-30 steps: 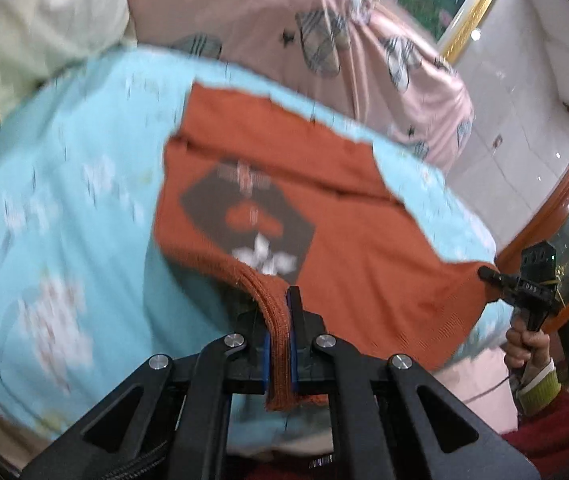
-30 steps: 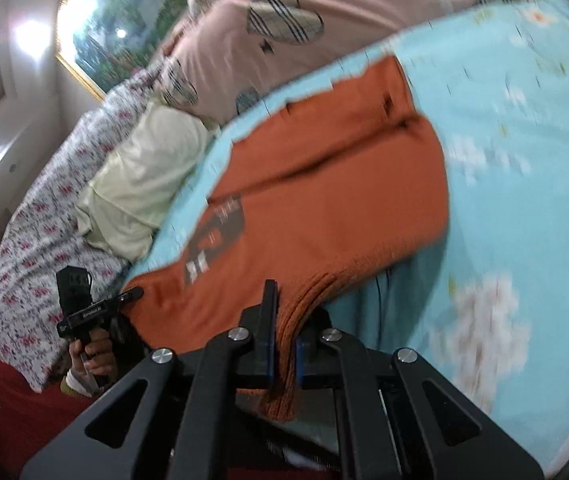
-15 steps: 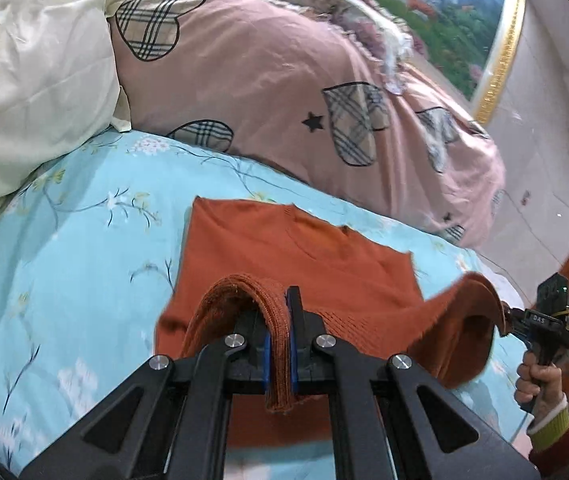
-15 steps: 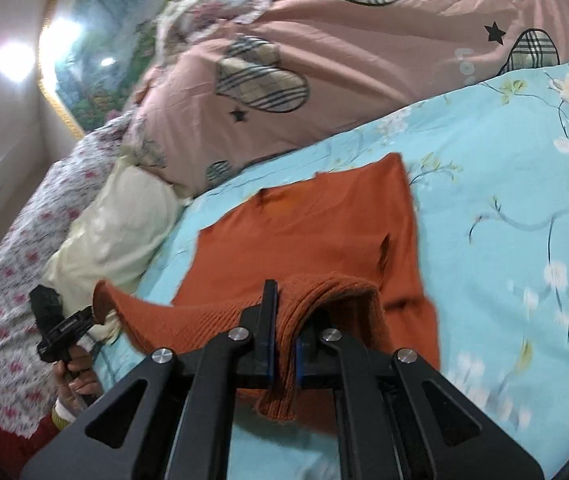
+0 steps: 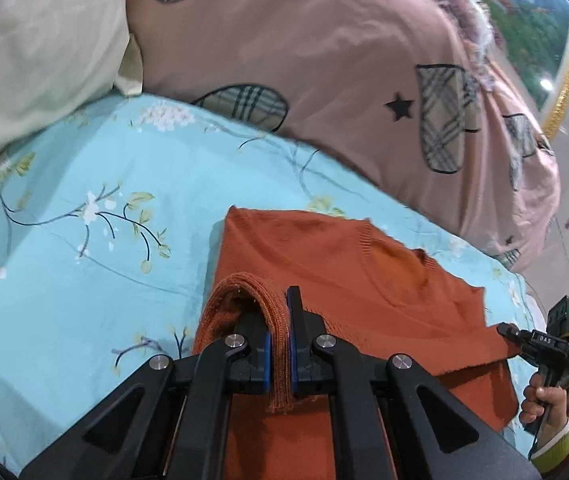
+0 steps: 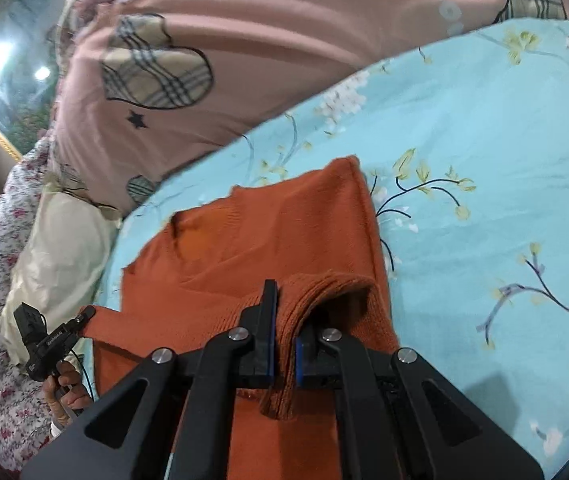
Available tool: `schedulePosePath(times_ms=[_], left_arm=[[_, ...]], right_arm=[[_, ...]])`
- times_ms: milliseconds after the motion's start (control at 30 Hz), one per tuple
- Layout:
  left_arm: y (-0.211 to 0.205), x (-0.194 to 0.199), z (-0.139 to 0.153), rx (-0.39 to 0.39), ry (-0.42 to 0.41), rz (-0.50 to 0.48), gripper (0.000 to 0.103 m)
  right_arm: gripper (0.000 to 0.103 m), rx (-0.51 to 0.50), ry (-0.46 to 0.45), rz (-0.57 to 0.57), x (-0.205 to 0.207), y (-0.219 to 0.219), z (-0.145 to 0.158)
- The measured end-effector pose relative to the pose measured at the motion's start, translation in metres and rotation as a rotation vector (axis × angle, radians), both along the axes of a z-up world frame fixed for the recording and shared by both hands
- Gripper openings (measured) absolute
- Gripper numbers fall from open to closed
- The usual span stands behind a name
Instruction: Fold small clothes
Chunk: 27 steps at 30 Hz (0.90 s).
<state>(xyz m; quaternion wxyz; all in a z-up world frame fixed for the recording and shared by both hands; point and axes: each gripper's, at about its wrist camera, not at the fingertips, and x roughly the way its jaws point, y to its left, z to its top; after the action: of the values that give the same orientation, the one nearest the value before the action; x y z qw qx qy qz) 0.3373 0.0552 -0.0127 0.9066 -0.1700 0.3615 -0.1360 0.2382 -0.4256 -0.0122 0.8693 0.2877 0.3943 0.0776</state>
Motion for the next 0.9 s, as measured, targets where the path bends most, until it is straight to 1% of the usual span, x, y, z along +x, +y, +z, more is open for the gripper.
schedulePosePath(times_ms=[100, 133, 167, 233, 267, 300, 333, 367, 400, 433, 467, 500, 533, 567, 633, 667, 700, 733, 767, 800, 833, 867, 900], left_arm=[[-0.005, 0.021, -0.019, 0.024, 0.042, 0.012, 0.006], [-0.006, 0.028, -0.027, 0.032, 0.068, 0.015, 0.006], [-0.007, 0.032, -0.032, 0.037, 0.087, 0.015, 0.009], [-0.007, 0.028, -0.035, 0.033, 0.107, 0.012, 0.009], [-0.007, 0.022, -0.033, 0.031, 0.1, 0.01, 0.017], [-0.008, 0.014, -0.03, 0.034, 0.092, 0.001, 0.031], [-0.01, 0.003, -0.026, 0.039, 0.083, -0.013, 0.035], [-0.015, -0.014, -0.021, 0.038, 0.063, -0.032, 0.041], [-0.02, -0.025, -0.018, 0.032, 0.051, -0.052, 0.043], [-0.031, -0.041, -0.015, 0.021, 0.042, -0.106, 0.044], [-0.041, -0.051, -0.016, 0.02, 0.043, -0.147, 0.046], [-0.051, -0.057, -0.018, 0.019, 0.047, -0.185, 0.047], [-0.069, -0.062, -0.025, 0.026, 0.069, -0.249, 0.047], [-0.082, -0.063, -0.031, 0.04, 0.089, -0.284, 0.047], [-0.108, -0.054, -0.047, 0.123, 0.131, -0.32, 0.047], [-0.115, -0.049, -0.052, 0.168, 0.133, -0.325, 0.046], [-0.12, -0.042, -0.053, 0.202, 0.118, -0.331, 0.046], [-0.123, -0.034, -0.052, 0.227, 0.113, -0.338, 0.046], [-0.124, -0.023, -0.051, 0.257, 0.111, -0.334, 0.039], [-0.124, -0.012, -0.049, 0.279, 0.104, -0.318, 0.035], [-0.118, 0.007, -0.046, 0.305, 0.099, -0.267, 0.035], [-0.112, 0.022, -0.044, 0.307, 0.103, -0.228, 0.033], [-0.106, 0.035, -0.043, 0.291, 0.109, -0.195, 0.031]], right_arm=[[0.008, -0.022, 0.032, -0.003, 0.017, 0.0, -0.013], [0.009, -0.03, 0.047, -0.004, 0.021, 0.0, -0.019], [0.009, -0.027, 0.071, -0.006, 0.025, -0.001, -0.024], [0.011, 0.001, 0.104, -0.021, 0.023, -0.005, -0.028], [0.015, 0.007, 0.106, -0.034, 0.019, -0.006, -0.026], [0.022, -0.006, 0.091, -0.061, 0.009, -0.008, -0.02], [0.026, -0.036, 0.071, -0.08, -0.001, -0.008, -0.013], [0.036, -0.077, 0.034, -0.099, -0.015, -0.006, -0.002], [0.04, -0.099, 0.004, -0.104, -0.024, -0.003, 0.004], [0.04, -0.115, -0.031, -0.085, -0.035, 0.004, 0.011], [0.04, -0.121, -0.052, -0.022, -0.041, 0.015, 0.014], [0.04, -0.123, -0.052, 0.046, -0.043, 0.027, 0.013], [0.04, -0.13, -0.029, 0.159, -0.041, 0.047, 0.009], [0.04, -0.137, -0.011, 0.218, -0.039, 0.06, 0.004], [0.04, -0.174, 0.052, 0.36, -0.027, 0.092, -0.011], [0.04, -0.194, 0.071, 0.389, -0.022, 0.1, -0.016], [0.04, -0.231, 0.091, 0.413, -0.015, 0.108, -0.023], [0.04, -0.265, 0.103, 0.421, -0.005, 0.112, -0.028], [0.038, -0.276, 0.104, 0.414, 0.001, 0.111, -0.028], [0.036, -0.292, 0.101, 0.38, 0.014, 0.104, -0.028], [0.036, -0.304, 0.093, 0.33, 0.026, 0.094, -0.026], [0.036, -0.299, 0.086, 0.285, 0.034, 0.084, -0.024], [0.036, -0.28, 0.078, 0.215, 0.044, 0.069, -0.021]])
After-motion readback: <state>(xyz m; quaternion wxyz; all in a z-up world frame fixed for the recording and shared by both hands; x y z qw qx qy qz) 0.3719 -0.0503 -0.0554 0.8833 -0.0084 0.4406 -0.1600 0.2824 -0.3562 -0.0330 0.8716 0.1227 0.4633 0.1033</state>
